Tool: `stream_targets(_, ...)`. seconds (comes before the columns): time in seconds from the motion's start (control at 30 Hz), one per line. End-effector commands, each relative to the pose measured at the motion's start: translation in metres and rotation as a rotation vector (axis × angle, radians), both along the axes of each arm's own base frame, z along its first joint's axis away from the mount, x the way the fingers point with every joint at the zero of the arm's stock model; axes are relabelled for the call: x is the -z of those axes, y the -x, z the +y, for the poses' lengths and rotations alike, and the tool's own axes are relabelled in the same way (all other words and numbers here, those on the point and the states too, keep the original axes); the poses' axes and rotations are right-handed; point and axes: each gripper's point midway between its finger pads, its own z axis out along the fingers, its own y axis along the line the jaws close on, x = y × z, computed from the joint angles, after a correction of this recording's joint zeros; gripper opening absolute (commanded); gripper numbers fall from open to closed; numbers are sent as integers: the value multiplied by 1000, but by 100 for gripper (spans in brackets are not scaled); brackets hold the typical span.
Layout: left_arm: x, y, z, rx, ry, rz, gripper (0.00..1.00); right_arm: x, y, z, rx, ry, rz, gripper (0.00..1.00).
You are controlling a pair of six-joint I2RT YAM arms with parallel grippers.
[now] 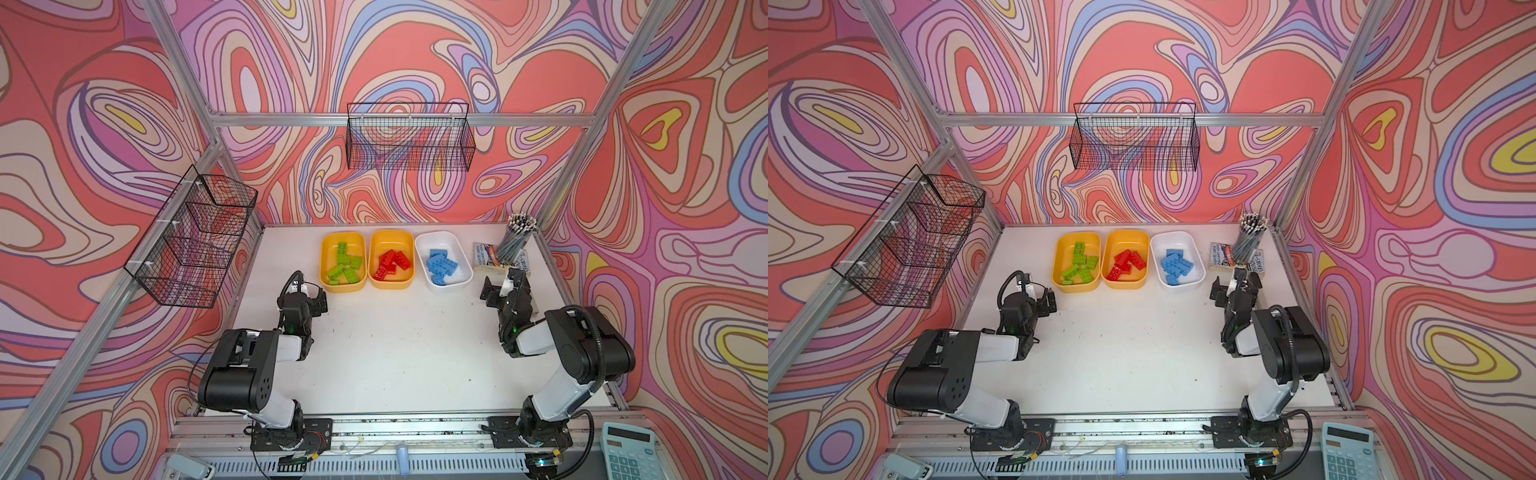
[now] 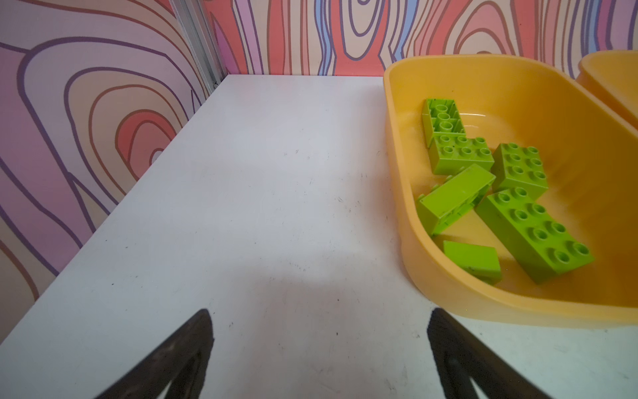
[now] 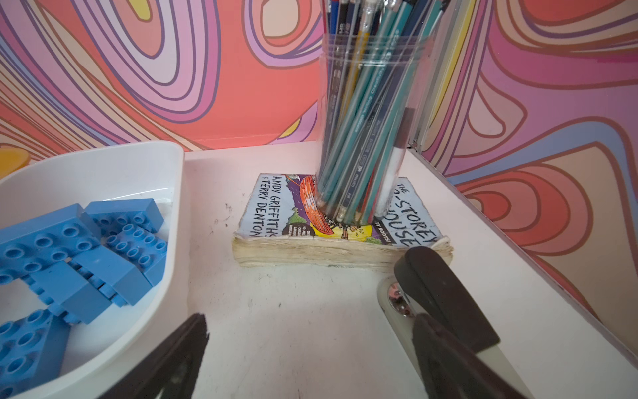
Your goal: Sort the legos into containers by color
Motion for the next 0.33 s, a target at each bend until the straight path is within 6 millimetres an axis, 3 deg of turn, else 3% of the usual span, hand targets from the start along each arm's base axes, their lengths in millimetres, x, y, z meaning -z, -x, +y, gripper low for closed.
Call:
stream_targets(0.0, -9, -5, 0, 11, -11, -35, 100, -6, -3, 0, -3, -2, -24, 98)
stream_targets(0.3, -9, -5, 0, 9, -10, -34, 100, -6, -3, 0, -4, -2, -23, 98)
